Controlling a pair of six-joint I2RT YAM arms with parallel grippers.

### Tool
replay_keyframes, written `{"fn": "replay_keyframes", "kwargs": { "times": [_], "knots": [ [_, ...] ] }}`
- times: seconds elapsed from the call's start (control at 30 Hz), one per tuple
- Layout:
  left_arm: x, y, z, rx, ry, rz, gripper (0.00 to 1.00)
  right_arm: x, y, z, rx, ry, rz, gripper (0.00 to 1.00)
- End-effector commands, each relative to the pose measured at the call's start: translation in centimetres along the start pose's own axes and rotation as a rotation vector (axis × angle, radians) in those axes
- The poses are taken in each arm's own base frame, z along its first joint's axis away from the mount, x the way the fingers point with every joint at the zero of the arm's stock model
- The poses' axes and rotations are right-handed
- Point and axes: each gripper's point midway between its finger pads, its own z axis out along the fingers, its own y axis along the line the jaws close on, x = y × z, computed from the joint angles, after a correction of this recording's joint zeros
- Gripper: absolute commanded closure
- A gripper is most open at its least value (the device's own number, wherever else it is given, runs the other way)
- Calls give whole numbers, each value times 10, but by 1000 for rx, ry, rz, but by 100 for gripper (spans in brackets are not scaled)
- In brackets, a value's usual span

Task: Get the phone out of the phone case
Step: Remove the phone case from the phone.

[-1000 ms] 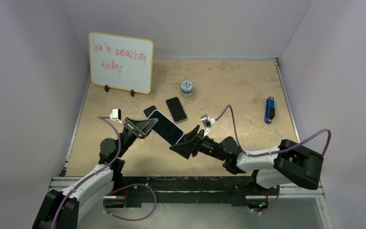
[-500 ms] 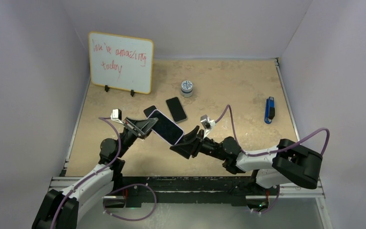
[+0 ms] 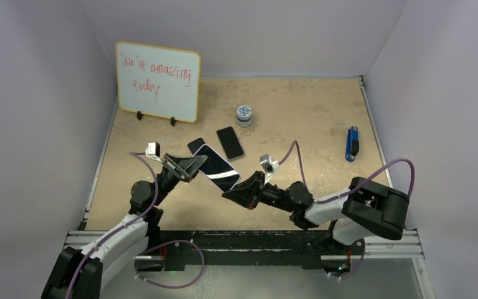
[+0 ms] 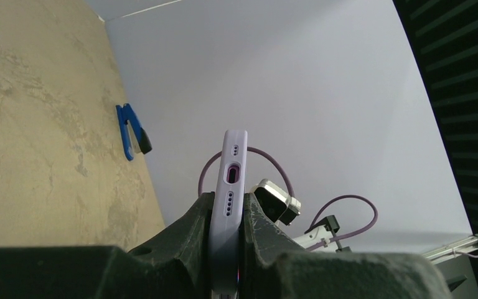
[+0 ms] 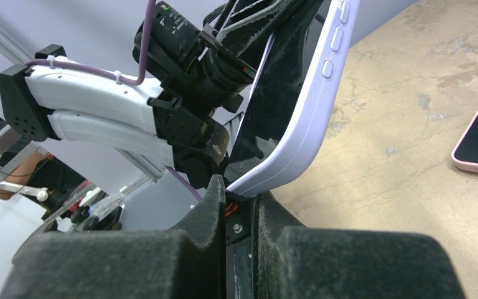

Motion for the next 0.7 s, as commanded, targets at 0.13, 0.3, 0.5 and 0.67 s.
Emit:
{"fn": "replay_keyframes", "kwargs": {
  "times": [0.13, 0.3, 0.5, 0.67],
  "knots": [
    [12, -7, 2, 12, 78, -17, 100, -32, 20, -3, -108, -145, -261, 100],
    [24, 5, 5, -58, 161, -25, 100, -24, 14, -1, -99, -58, -430, 100],
    [35, 4, 6, -67, 240, 8, 100, -38, 7, 5, -36, 8, -633, 100],
    [32, -10, 10, -21, 241, 93, 100, -40, 8, 0, -15, 21, -602, 95]
  ]
}}
